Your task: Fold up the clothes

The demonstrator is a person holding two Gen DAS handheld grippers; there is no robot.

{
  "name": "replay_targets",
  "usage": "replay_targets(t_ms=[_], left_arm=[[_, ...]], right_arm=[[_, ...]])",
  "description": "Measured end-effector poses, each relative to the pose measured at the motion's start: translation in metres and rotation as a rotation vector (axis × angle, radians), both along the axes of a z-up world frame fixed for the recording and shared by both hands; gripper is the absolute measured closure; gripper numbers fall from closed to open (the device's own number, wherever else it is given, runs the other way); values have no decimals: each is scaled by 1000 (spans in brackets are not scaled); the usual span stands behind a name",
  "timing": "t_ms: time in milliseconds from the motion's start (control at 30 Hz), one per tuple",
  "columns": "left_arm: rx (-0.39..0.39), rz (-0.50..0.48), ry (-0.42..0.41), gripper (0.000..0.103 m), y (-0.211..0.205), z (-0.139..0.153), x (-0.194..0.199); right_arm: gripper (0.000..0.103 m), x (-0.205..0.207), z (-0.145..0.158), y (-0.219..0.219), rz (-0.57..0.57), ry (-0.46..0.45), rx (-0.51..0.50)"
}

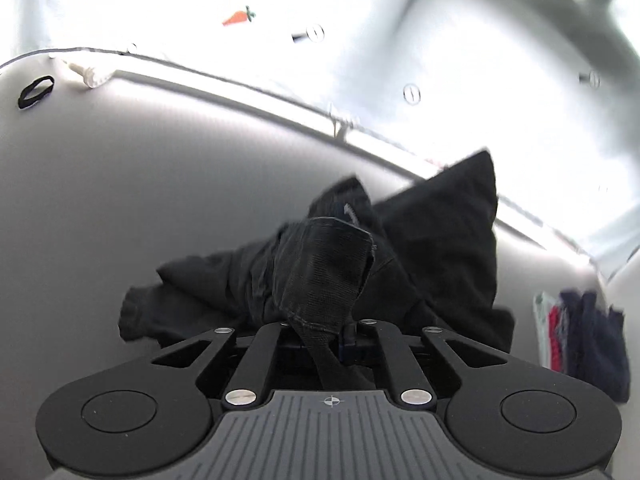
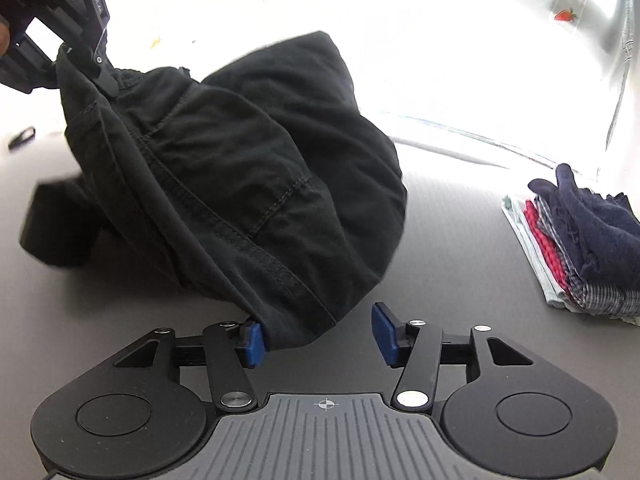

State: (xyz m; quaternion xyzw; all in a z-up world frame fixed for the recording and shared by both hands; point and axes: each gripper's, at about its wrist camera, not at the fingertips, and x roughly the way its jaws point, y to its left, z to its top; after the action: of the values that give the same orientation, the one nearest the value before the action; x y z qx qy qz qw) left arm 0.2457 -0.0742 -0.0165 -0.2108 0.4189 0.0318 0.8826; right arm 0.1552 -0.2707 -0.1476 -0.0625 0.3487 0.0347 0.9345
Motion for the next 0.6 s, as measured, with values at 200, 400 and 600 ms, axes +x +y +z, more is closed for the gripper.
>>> replay_targets(t_ms=[200, 400, 600], left_arm=[[-33, 34, -97, 95, 82, 28, -9], [48, 37, -230, 95, 197, 66, -20], [120, 106, -275, 95, 300, 75, -34]], right_arm=[[32, -6, 38, 52, 41, -113, -3], [28, -20, 46, 133, 10, -135, -82], [24, -18, 32, 214, -88, -51, 21]])
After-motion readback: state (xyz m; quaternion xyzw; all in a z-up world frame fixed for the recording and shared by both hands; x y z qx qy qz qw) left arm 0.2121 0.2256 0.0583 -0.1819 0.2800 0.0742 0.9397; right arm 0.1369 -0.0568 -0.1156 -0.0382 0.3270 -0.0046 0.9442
